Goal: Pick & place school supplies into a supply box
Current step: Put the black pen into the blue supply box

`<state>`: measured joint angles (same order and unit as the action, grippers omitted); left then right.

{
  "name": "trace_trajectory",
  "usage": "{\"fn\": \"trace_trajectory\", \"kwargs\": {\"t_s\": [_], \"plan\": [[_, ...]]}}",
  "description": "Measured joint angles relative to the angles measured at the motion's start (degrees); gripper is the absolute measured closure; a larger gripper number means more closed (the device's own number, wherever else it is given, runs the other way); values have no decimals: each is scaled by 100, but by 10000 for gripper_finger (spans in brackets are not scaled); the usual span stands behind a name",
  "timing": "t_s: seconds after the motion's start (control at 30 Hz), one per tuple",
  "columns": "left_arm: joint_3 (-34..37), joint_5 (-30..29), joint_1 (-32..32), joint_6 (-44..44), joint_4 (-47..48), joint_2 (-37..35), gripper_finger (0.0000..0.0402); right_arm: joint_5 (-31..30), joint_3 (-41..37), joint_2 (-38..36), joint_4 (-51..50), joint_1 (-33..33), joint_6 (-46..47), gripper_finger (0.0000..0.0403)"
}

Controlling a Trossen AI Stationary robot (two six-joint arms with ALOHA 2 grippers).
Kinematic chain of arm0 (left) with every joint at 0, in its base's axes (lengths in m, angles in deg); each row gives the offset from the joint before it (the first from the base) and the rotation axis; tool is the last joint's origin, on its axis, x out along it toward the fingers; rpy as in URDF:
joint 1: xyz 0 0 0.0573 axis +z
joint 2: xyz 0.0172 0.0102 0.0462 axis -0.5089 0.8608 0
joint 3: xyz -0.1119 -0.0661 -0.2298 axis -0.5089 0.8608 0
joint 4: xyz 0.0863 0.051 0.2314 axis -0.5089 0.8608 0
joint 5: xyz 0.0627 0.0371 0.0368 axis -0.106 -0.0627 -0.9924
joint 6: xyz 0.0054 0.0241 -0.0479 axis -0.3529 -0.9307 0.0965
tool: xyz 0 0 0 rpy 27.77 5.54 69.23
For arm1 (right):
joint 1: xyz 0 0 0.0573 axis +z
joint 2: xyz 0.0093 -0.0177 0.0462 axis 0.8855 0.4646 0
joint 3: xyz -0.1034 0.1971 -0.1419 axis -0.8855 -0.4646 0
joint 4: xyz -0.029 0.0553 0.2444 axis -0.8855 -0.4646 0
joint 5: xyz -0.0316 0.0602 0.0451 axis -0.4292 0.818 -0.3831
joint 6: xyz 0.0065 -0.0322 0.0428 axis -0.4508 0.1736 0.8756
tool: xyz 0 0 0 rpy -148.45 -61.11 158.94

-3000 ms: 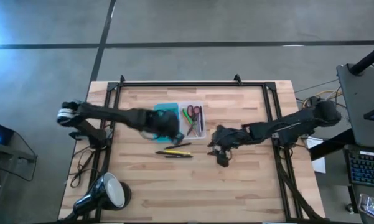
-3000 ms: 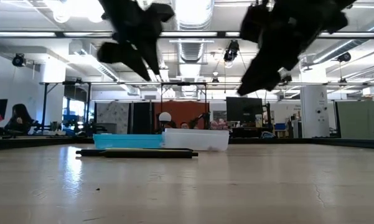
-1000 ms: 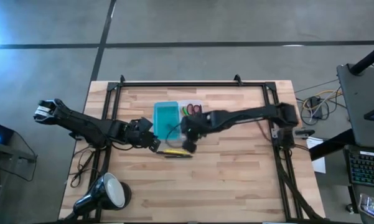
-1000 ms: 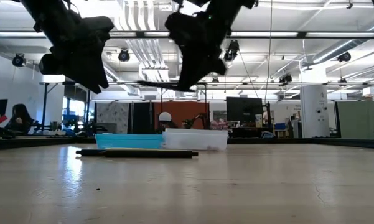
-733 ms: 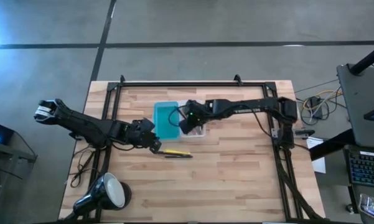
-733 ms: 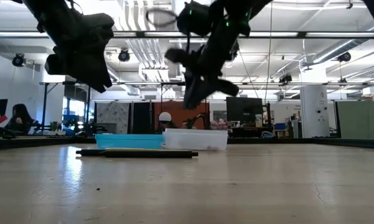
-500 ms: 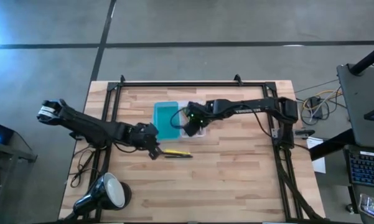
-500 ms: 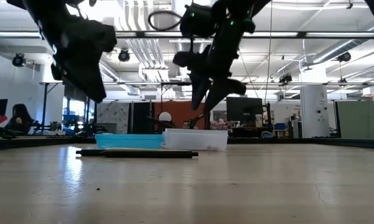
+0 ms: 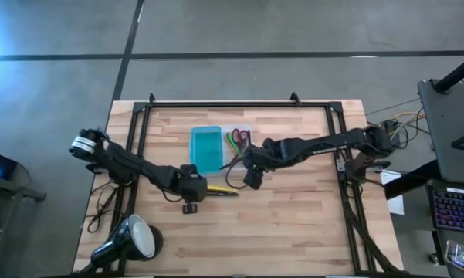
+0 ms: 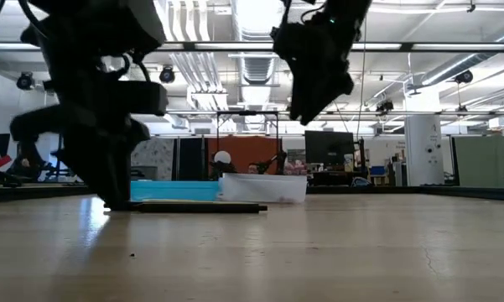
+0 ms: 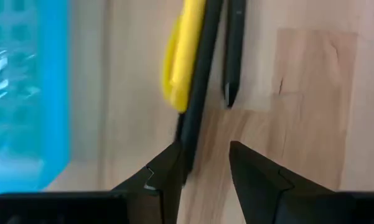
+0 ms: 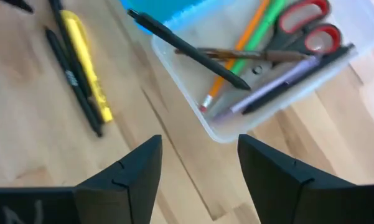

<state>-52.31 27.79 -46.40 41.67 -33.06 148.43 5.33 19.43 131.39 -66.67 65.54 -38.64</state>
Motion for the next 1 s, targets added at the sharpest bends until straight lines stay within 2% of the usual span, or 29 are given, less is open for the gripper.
{"fn": "trace_trajectory", "kwargs": {"t_s": [0.1,0.2,0.33,0.53,0.63,0.77,0.87,1.0], "plan": [[-62,-70,8,-148,-319,341,287,-179,-268,-109,-12,100,253,200],[-140,53,12,-107,-246,637,302,-234,-497,-311,-13,198,428,200],[-292,292,29,125,-74,747,373,-608,-779,-735,-15,389,716,200],[-555,755,116,1064,42,274,393,-1088,-1289,-1534,44,467,1402,200],[-861,673,239,1612,-152,-287,394,-1216,-1589,-1854,60,470,1697,200],[-985,369,642,2268,-598,-676,394,-1268,-1902,-2123,128,470,1941,200],[-1075,240,1226,2946,-939,-752,394,-1277,-2070,-2200,210,477,2146,200],[-1083,451,2186,3697,-1331,-292,394,-1378,-2128,-2181,352,477,2324,200]]}}
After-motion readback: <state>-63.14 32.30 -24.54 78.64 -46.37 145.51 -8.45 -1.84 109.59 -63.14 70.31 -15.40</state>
